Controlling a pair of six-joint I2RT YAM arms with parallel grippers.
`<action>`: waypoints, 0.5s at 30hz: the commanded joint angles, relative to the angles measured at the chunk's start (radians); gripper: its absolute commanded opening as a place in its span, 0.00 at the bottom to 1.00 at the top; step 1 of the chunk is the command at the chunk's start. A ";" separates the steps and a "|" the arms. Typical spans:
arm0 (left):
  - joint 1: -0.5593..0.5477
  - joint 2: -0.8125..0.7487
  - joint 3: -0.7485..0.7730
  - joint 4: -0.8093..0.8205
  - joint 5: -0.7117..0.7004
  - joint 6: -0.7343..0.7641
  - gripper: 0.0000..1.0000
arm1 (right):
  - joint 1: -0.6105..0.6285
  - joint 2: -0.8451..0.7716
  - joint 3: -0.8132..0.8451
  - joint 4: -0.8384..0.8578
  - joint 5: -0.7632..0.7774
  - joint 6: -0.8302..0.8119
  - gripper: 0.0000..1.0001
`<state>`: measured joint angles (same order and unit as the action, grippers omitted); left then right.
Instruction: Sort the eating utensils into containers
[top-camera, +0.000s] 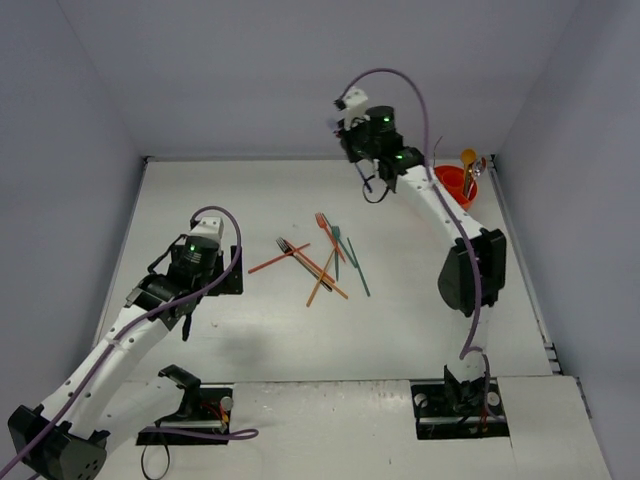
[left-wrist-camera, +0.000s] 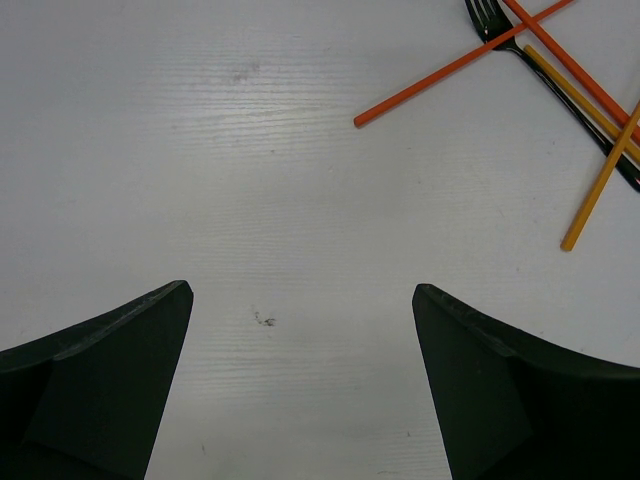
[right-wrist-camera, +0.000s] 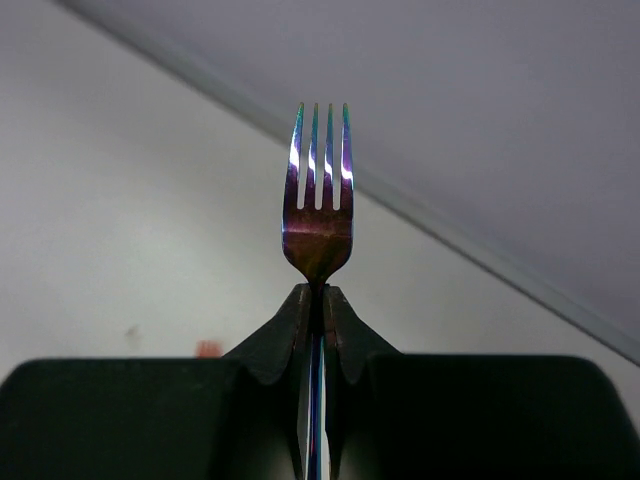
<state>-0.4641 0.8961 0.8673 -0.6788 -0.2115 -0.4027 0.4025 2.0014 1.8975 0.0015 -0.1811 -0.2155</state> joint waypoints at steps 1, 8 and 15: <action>0.007 -0.003 0.007 0.036 -0.023 0.001 0.91 | -0.153 -0.138 -0.068 0.215 0.028 0.023 0.00; 0.007 0.022 0.007 0.036 -0.026 0.002 0.91 | -0.310 -0.184 -0.233 0.429 0.105 0.092 0.00; 0.007 0.055 0.007 0.035 -0.020 0.004 0.91 | -0.353 -0.141 -0.335 0.656 0.250 0.149 0.00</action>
<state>-0.4641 0.9359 0.8673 -0.6788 -0.2180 -0.4026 0.0545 1.8736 1.5690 0.3907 -0.0383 -0.1101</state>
